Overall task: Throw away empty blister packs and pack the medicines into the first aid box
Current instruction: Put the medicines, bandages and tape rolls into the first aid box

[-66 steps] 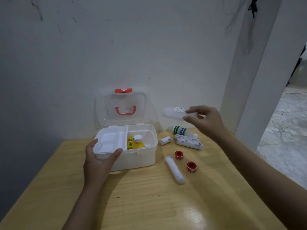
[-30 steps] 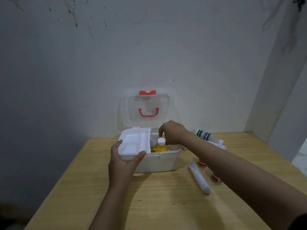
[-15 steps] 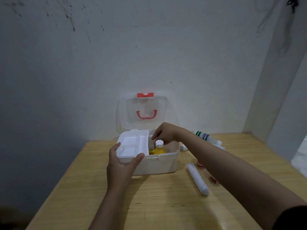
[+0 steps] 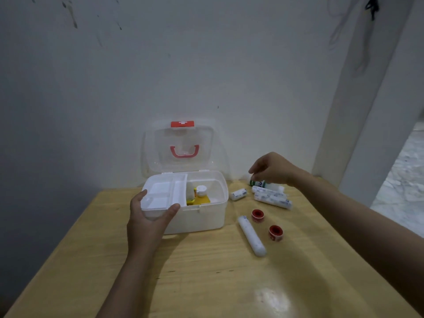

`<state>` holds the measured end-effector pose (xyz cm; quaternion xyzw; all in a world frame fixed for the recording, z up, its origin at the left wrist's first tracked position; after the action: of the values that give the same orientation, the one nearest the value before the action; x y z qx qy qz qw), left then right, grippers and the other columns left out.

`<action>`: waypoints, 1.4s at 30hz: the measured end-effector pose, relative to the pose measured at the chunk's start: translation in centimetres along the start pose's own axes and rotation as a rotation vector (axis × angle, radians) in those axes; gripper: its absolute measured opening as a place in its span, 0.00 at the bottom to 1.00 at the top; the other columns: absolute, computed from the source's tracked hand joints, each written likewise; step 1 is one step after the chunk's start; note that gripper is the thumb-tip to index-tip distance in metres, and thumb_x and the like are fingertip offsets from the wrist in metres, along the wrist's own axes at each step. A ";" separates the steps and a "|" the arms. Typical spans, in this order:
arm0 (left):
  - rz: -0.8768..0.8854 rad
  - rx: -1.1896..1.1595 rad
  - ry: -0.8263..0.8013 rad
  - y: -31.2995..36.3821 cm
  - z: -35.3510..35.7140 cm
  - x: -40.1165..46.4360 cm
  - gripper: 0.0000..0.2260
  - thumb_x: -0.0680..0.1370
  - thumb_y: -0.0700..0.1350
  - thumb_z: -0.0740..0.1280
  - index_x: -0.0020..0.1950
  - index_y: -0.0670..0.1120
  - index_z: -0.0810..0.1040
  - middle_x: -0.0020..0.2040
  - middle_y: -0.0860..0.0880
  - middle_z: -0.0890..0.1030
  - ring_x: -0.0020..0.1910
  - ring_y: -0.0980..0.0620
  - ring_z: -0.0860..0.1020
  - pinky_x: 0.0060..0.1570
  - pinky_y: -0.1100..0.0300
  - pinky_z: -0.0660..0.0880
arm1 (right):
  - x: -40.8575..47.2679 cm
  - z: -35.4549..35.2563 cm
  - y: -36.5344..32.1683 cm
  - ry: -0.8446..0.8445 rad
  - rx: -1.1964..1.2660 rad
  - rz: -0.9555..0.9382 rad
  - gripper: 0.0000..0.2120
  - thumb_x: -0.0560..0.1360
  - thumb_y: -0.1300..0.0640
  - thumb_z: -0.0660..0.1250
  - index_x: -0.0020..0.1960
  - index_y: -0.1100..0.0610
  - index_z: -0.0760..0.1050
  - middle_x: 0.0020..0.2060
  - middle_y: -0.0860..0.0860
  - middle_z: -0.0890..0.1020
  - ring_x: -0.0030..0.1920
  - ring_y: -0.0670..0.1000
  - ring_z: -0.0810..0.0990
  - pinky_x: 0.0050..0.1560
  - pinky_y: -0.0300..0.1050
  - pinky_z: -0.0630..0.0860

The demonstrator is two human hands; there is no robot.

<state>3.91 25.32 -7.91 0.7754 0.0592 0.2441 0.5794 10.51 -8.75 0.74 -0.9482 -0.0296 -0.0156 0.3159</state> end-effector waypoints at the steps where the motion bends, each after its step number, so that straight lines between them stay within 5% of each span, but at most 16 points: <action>1: 0.001 -0.002 0.002 0.0 0.0 0.0 0.38 0.63 0.54 0.78 0.68 0.55 0.64 0.69 0.50 0.69 0.66 0.48 0.68 0.55 0.56 0.70 | -0.4 -0.3 1.4 0.031 -0.084 0.008 0.09 0.69 0.62 0.73 0.49 0.59 0.82 0.41 0.51 0.84 0.39 0.45 0.80 0.37 0.36 0.73; 9: 0.013 0.021 -0.002 0.1 0.1 -0.1 0.38 0.64 0.54 0.77 0.69 0.53 0.64 0.70 0.48 0.68 0.66 0.45 0.68 0.56 0.52 0.72 | -3.0 1.1 11.2 0.071 -0.301 0.108 0.17 0.67 0.53 0.74 0.55 0.51 0.80 0.55 0.51 0.80 0.52 0.50 0.77 0.51 0.43 0.75; 16: 0.021 0.037 -0.002 0.1 0.1 0.1 0.38 0.64 0.54 0.77 0.69 0.53 0.64 0.70 0.48 0.68 0.66 0.45 0.68 0.57 0.51 0.73 | -3.8 2.0 13.4 0.173 -0.156 0.079 0.14 0.66 0.55 0.75 0.52 0.52 0.80 0.52 0.52 0.76 0.48 0.49 0.78 0.46 0.39 0.74; 19: 0.015 0.042 -0.004 -0.1 0.1 0.2 0.38 0.63 0.56 0.76 0.69 0.54 0.63 0.70 0.48 0.67 0.66 0.45 0.68 0.58 0.48 0.74 | -4.2 2.0 13.5 0.220 -0.095 0.057 0.14 0.66 0.56 0.76 0.51 0.52 0.80 0.56 0.52 0.73 0.46 0.44 0.76 0.43 0.33 0.72; 25: 0.020 0.043 -0.001 0.1 0.2 0.2 0.37 0.64 0.53 0.77 0.69 0.52 0.63 0.70 0.48 0.67 0.66 0.45 0.68 0.56 0.51 0.73 | -4.1 2.2 13.6 0.233 -0.062 0.039 0.16 0.64 0.51 0.78 0.50 0.47 0.80 0.67 0.48 0.68 0.50 0.47 0.76 0.44 0.39 0.72; 32: 0.019 0.038 -0.002 0.4 0.2 0.0 0.37 0.65 0.52 0.77 0.70 0.51 0.64 0.70 0.47 0.67 0.67 0.45 0.68 0.55 0.54 0.72 | -3.6 2.6 13.4 0.280 -0.027 0.020 0.16 0.65 0.53 0.77 0.52 0.50 0.81 0.51 0.50 0.75 0.50 0.50 0.76 0.47 0.42 0.72; 42: 0.010 0.042 -0.010 0.5 0.2 -0.1 0.37 0.65 0.51 0.76 0.71 0.50 0.63 0.71 0.47 0.67 0.67 0.45 0.68 0.55 0.52 0.73 | -3.6 2.9 13.8 0.286 0.035 -0.015 0.16 0.65 0.54 0.77 0.52 0.50 0.82 0.49 0.51 0.79 0.46 0.47 0.77 0.43 0.35 0.70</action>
<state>3.85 24.96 -7.52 0.7889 0.0577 0.2418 0.5620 7.89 -18.21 -10.00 -0.9303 0.0085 -0.1523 0.3335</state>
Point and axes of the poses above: each hand's wrist, its own x-axis towards the middle knuckle, its own z-axis out of the palm, y = z × x, the point moved 8 cm from there along x, towards the middle knuckle
